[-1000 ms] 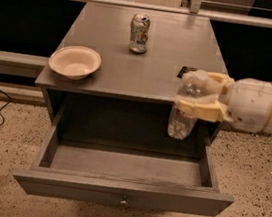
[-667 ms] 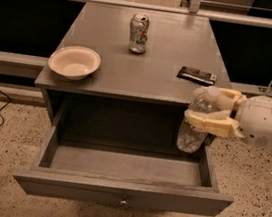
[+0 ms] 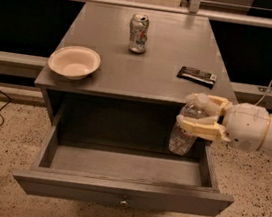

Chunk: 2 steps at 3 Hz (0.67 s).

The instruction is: Place water bottle into top drawer

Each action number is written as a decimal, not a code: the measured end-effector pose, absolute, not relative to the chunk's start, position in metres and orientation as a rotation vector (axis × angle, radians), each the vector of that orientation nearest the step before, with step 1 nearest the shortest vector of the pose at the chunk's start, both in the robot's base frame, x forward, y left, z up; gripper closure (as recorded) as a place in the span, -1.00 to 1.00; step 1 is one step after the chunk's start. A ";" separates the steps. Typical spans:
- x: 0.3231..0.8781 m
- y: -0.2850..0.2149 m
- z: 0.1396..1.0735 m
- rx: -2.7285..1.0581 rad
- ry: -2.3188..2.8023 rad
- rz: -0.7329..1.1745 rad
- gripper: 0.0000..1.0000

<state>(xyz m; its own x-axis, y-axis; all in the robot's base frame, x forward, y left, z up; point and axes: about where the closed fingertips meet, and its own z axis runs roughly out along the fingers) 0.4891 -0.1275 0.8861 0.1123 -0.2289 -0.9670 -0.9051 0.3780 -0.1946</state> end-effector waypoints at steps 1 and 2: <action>0.496 -0.135 0.820 -1.035 1.399 0.767 1.00; 0.495 -0.137 0.787 -1.036 1.404 0.811 1.00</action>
Offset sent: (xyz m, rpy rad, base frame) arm 0.0057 -0.0178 -0.1392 0.1124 0.1079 0.0425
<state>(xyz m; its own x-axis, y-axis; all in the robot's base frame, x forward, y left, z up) 0.4951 -0.1373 0.7873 0.0445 -0.1335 -0.9901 -0.9243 0.3705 -0.0915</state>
